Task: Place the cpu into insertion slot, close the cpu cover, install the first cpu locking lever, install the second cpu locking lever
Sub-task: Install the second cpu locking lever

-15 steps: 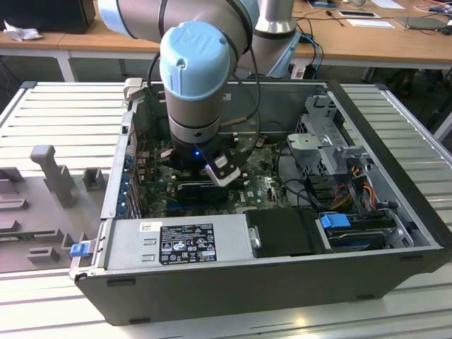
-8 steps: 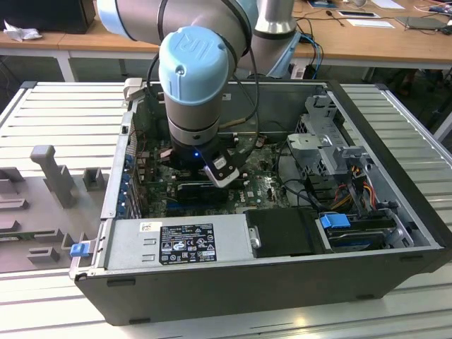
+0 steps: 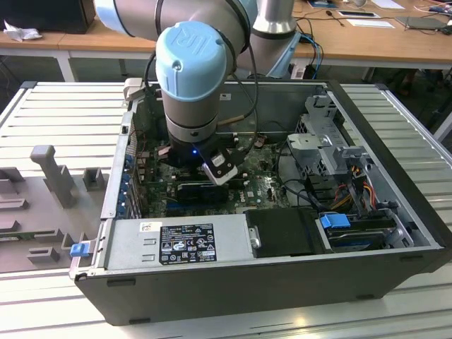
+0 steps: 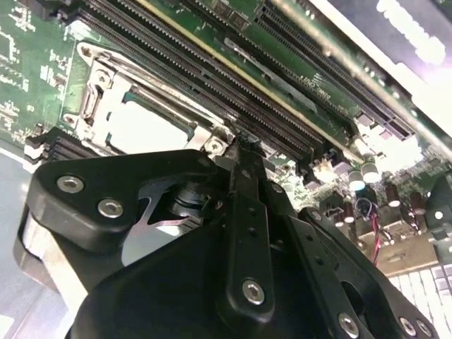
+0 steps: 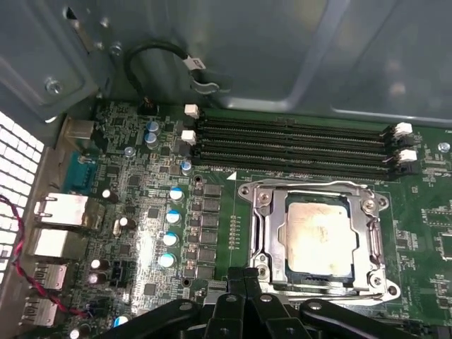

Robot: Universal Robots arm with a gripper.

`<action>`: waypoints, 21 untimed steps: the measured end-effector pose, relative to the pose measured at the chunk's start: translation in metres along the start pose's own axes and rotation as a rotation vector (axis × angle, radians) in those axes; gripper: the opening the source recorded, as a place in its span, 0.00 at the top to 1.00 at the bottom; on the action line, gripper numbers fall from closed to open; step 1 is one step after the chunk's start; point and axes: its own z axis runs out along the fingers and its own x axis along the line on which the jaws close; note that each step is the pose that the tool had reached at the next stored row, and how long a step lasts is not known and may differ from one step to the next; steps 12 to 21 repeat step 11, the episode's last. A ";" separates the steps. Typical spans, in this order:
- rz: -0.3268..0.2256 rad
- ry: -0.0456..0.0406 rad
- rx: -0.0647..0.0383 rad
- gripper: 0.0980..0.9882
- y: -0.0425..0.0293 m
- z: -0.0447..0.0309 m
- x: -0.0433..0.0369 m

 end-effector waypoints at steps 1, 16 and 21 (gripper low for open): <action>0.000 0.0004 0.000 0.99 0.0007 -0.0020 0.0000; 0.003 0.0072 -0.001 0.99 0.0075 -0.0205 -0.0008; 0.003 0.0072 -0.001 0.99 0.0075 -0.0205 -0.0008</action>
